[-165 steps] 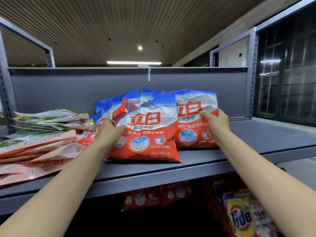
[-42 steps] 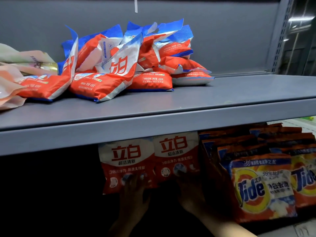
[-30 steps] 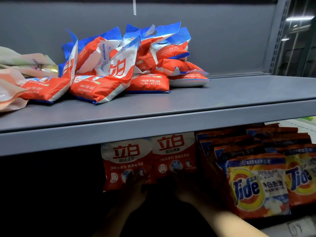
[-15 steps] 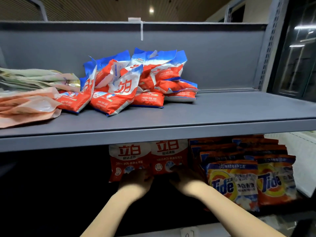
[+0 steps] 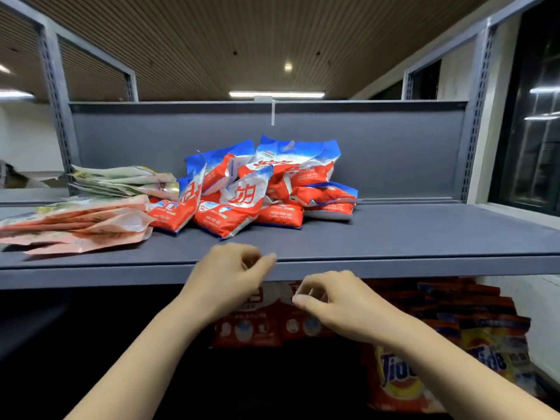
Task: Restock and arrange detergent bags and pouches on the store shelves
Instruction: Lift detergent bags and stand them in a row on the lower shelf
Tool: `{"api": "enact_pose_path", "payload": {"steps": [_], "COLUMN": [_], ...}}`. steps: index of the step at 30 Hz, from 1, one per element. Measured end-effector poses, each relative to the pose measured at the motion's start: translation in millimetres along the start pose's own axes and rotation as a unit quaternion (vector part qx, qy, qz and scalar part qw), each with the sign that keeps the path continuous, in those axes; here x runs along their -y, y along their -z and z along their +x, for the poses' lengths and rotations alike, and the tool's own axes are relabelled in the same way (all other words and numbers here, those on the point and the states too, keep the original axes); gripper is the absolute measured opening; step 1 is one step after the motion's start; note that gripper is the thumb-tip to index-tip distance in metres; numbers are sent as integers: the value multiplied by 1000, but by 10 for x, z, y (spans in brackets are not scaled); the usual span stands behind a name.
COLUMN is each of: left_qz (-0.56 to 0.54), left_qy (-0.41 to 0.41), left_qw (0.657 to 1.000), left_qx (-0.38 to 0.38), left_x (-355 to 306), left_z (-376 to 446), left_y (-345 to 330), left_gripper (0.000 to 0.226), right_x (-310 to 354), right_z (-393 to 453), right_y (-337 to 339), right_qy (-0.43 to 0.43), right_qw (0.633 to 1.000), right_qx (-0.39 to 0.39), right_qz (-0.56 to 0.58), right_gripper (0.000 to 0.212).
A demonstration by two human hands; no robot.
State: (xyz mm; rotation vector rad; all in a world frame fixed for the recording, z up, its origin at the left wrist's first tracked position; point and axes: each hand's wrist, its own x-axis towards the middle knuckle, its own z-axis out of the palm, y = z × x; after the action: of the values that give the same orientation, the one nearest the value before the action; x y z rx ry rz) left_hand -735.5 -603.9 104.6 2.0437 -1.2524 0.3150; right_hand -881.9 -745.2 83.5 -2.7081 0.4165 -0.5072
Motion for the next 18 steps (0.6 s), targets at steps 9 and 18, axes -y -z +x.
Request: {"api": "enact_pose_path", "payload": {"steps": [9, 18], "left_qz": [21, 91], "left_qy": [48, 111], "left_qw": [996, 988], "left_qx": [-69, 51], "left_x": [583, 1092], "left_z": [847, 1652], "left_y": [272, 151], "left_gripper": [19, 44], "right_x": [276, 176], "right_z": [661, 1667], "right_y": [345, 339], "right_qy": [-6, -85], "right_qw": [978, 963], "right_qx": [-177, -240], "right_qz": [109, 94], "right_gripper": [22, 20]}}
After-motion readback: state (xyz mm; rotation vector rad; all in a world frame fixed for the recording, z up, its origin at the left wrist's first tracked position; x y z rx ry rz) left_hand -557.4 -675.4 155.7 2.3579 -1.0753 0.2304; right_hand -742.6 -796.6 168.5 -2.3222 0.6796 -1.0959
